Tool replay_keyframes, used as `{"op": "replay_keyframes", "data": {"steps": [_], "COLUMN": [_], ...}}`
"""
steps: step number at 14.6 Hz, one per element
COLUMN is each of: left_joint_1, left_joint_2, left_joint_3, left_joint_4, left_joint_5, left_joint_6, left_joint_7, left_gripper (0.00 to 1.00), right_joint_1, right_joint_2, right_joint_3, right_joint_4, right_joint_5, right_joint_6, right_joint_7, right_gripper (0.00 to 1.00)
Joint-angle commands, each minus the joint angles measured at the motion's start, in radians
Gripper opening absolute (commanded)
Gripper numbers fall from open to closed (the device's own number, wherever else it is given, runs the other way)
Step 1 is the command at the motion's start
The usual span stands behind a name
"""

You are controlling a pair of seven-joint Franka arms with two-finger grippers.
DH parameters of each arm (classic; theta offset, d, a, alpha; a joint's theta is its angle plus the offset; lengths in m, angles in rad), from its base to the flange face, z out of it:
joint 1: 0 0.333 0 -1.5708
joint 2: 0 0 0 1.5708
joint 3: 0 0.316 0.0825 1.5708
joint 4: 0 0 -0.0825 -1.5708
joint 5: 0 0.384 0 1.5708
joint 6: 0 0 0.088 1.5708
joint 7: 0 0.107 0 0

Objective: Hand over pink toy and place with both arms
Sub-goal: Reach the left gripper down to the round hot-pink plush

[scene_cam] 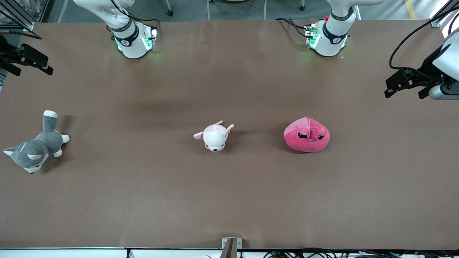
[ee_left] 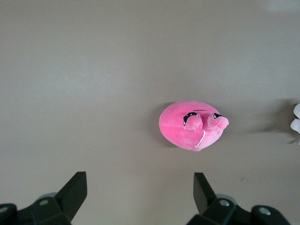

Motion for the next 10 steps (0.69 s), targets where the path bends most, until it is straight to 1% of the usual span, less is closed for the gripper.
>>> {"op": "replay_keyframes", "data": {"steps": [1, 6, 7, 8, 10], "left_joint_1": [0.005, 0.000, -0.003, -0.006, -0.015], "left_joint_2": [0.008, 0.016, 0.028, 0.060, 0.079], "left_joint_3": [-0.003, -0.003, -0.003, -0.004, -0.007], "left_joint_4": [0.019, 0.019, 0.019, 0.019, 0.019], "left_joint_5": [0.004, 0.005, 0.007, 0.007, 0.002], "left_joint_6": [0.000, 0.000, 0.000, 0.000, 0.001], "left_joint_7": [0.006, -0.006, -0.005, -0.003, -0.006], "left_gripper": [1.00, 1.00, 1.00, 1.00, 1.00], "right_joint_1": [0.005, 0.003, 0.003, 0.003, 0.002], "right_joint_2": [-0.030, -0.027, -0.026, -0.024, -0.015], "right_joint_3": [-0.005, -0.005, -0.005, -0.005, -0.006], "right_joint_4": [-0.031, -0.017, -0.015, -0.014, 0.006], "right_joint_5": [0.009, 0.005, 0.003, 0.003, -0.001], "right_joint_6": [0.003, -0.013, -0.013, -0.012, -0.012], "right_joint_7": [-0.008, -0.005, -0.005, -0.005, -0.005], "right_gripper": [1.00, 1.00, 1.00, 1.00, 1.00]}}
